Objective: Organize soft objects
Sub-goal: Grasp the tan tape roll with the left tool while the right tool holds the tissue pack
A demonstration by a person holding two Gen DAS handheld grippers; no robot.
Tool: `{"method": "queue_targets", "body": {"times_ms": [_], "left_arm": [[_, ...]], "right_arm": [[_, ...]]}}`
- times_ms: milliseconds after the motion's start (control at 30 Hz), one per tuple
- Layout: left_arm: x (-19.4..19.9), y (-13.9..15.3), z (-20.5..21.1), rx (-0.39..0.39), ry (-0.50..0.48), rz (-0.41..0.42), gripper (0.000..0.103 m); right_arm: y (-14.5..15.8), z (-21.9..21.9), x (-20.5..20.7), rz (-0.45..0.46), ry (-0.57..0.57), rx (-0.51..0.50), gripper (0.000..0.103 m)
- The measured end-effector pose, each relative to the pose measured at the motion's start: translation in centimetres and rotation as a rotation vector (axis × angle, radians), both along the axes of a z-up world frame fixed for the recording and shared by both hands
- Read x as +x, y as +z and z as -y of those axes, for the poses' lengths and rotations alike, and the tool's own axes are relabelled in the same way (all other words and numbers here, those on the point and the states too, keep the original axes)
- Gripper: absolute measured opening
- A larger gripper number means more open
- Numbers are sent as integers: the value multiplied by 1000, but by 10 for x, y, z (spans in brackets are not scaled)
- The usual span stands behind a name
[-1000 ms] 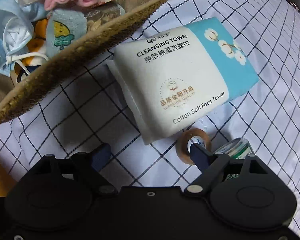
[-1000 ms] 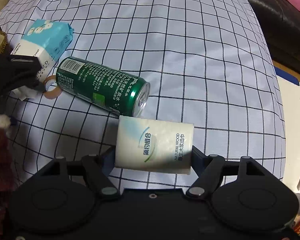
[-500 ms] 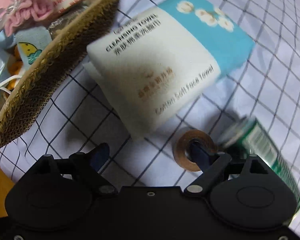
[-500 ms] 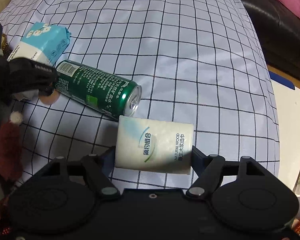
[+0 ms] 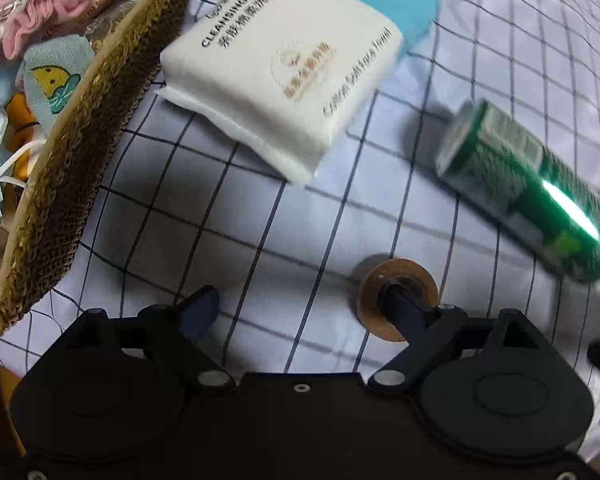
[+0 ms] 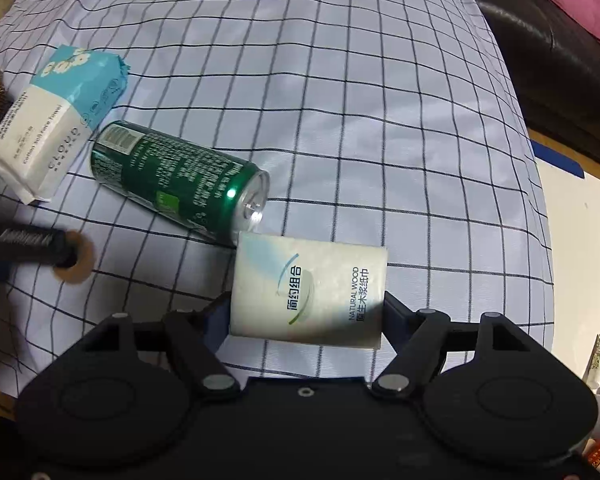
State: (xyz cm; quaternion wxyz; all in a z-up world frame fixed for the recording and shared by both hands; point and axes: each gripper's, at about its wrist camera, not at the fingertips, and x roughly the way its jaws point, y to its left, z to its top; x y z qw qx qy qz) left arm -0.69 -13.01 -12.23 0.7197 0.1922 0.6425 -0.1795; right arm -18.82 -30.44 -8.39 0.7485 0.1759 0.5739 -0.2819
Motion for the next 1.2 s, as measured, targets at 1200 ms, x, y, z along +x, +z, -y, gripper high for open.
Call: {"method": "queue_targets", "body": {"times_ms": [1200], "left_arm": [[-46, 16, 11, -107, -244, -54, 86]], "right_arm": [[-38, 22, -14, -96, -65, -12, 91]]}}
